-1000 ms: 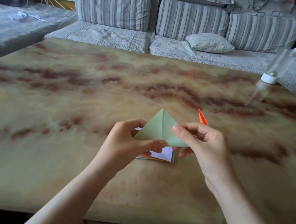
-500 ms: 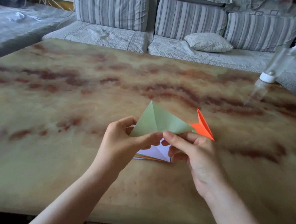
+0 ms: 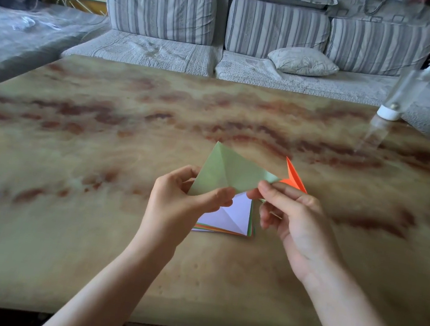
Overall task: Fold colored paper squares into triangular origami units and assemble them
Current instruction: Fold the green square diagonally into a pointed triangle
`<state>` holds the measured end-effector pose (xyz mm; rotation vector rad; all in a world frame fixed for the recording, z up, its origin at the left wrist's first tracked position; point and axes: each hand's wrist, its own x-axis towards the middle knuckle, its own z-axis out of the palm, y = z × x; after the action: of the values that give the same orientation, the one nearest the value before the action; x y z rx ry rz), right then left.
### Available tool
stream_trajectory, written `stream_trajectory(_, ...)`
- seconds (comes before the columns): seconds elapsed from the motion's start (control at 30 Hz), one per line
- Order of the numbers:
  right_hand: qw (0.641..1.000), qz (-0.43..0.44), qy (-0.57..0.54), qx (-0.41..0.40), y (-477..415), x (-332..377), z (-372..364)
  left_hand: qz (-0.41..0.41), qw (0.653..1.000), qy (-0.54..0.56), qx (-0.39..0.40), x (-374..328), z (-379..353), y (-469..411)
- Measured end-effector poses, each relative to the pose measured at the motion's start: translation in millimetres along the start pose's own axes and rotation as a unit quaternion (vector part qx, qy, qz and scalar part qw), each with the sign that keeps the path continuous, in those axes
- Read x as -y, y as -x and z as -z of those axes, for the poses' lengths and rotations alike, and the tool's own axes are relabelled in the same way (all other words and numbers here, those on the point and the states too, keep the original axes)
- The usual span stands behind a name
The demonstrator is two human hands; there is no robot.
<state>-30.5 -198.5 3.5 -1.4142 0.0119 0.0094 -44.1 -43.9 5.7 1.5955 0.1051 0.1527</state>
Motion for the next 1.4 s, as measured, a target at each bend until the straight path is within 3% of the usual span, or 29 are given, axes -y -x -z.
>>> stream_trajectory(0.7, 0.998, 0.02, -0.041, -0.052, -8.7, -0.1, 15.2, 0.046, 0.997, 0.058, 0.001, 3.1, 11.1, -2.8)
stream_trajectory(0.9, 0.999, -0.031, 0.008, 0.044, 1.2, -2.1, 1.7, 0.043, 0.997, 0.06, 0.004, 1.6, 5.5, 0.2)
stream_trajectory(1.0, 0.998, -0.005, 0.052, 0.037, 6.1, -6.1, -8.1, 0.031, 0.999, 0.043, 0.015, 0.4, 1.6, 2.3)
stream_trajectory(1.4, 0.999, 0.016, 0.036, -0.027, 1.2, -4.4, -4.6, -0.004, 0.998, -0.051, 0.02, 3.4, 3.2, 0.8)
